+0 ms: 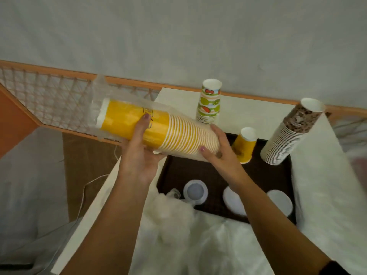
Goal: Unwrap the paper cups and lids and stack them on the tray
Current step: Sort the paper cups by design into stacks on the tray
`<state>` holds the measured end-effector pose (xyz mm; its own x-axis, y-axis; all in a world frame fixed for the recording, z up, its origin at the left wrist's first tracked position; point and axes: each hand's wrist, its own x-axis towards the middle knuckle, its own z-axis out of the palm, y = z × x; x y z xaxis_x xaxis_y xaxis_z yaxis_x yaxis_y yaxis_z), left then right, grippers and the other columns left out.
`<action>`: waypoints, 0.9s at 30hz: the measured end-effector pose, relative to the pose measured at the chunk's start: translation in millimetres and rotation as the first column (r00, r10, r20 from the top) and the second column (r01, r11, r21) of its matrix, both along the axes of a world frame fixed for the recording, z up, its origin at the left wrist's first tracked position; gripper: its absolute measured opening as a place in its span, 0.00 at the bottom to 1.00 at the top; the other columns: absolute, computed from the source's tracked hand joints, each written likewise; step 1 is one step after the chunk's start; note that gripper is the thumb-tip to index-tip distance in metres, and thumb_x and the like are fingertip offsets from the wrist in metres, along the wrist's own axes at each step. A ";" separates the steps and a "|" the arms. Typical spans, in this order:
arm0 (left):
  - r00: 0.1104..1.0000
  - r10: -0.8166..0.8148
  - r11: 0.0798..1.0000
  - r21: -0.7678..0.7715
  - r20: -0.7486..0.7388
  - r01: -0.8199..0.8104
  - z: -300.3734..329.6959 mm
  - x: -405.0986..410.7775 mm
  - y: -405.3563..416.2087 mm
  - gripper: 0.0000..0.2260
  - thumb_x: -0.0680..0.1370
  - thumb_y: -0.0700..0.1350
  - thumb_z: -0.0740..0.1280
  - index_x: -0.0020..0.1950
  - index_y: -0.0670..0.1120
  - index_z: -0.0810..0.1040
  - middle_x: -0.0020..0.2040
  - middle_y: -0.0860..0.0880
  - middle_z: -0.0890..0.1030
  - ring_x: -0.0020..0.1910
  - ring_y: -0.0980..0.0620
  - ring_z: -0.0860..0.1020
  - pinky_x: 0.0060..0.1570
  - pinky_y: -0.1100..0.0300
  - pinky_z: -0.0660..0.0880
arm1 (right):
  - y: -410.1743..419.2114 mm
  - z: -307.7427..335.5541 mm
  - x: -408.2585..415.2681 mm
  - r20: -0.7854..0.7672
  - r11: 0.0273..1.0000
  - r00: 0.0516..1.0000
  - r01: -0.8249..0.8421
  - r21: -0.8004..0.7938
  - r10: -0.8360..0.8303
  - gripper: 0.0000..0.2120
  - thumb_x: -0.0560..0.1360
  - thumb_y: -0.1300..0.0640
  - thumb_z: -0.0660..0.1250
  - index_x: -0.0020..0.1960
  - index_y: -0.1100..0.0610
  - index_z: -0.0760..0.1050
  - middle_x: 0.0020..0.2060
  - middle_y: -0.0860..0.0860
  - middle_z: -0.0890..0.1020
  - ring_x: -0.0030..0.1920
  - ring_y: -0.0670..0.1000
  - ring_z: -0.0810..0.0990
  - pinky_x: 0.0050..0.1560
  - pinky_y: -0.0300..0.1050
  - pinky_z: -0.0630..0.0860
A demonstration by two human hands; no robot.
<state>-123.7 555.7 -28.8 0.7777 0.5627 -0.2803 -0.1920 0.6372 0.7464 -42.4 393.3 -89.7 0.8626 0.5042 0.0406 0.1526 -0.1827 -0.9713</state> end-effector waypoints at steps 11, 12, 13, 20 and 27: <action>0.935 -0.322 0.850 -0.390 0.149 0.354 -32.1 -60.9 -197.0 0.22 0.77 0.58 0.57 0.66 0.48 0.72 0.60 0.42 0.80 0.55 0.43 0.81 0.47 0.49 0.80 | -187.8 50.1 -88.1 0.046 0.871 0.952 0.258 0.417 -0.304 0.48 0.58 0.41 0.78 0.72 0.45 0.59 0.66 0.46 0.70 0.62 0.48 0.75 0.52 0.43 0.78; 0.934 -0.331 0.836 -0.415 0.137 0.358 -39.1 -66.6 -210.8 0.21 0.78 0.57 0.57 0.66 0.48 0.73 0.59 0.42 0.80 0.55 0.43 0.81 0.48 0.50 0.80 | -196.7 52.7 -94.3 0.079 0.872 0.945 0.259 0.415 -0.319 0.47 0.57 0.45 0.77 0.71 0.45 0.59 0.63 0.39 0.71 0.61 0.45 0.75 0.52 0.42 0.78; 0.931 -0.345 0.821 -0.441 0.120 0.361 -46.1 -72.3 -222.3 0.20 0.79 0.56 0.57 0.65 0.47 0.74 0.59 0.41 0.80 0.55 0.43 0.80 0.49 0.52 0.80 | -204.5 54.5 -99.6 0.121 0.880 0.937 0.257 0.400 -0.329 0.46 0.57 0.48 0.76 0.71 0.46 0.59 0.59 0.33 0.73 0.60 0.43 0.75 0.52 0.41 0.78; 0.784 -0.573 0.777 -0.465 -0.240 0.425 -87.6 -112.0 -249.3 0.26 0.77 0.58 0.63 0.52 0.34 0.79 0.47 0.38 0.83 0.42 0.44 0.83 0.42 0.55 0.81 | -212.8 46.6 -124.7 0.290 0.952 0.910 0.262 0.157 -0.298 0.48 0.56 0.44 0.79 0.69 0.36 0.56 0.63 0.34 0.70 0.63 0.39 0.71 0.61 0.37 0.74; 0.776 -0.324 0.514 0.588 -0.542 0.625 -112.2 -123.7 -208.3 0.30 0.64 0.49 0.79 0.60 0.56 0.67 0.56 0.58 0.72 0.52 0.59 0.73 0.45 0.71 0.70 | -194.5 29.1 -137.1 0.311 0.978 0.929 0.210 0.003 -0.201 0.46 0.59 0.49 0.80 0.65 0.33 0.54 0.54 0.15 0.59 0.58 0.22 0.63 0.49 0.15 0.62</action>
<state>-247.4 347.3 -140.9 0.9303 0.2600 -0.2586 0.3147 -0.2038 0.9271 -179.5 198.7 -60.7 0.8951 0.3222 0.3083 0.3991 -0.2702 -0.8762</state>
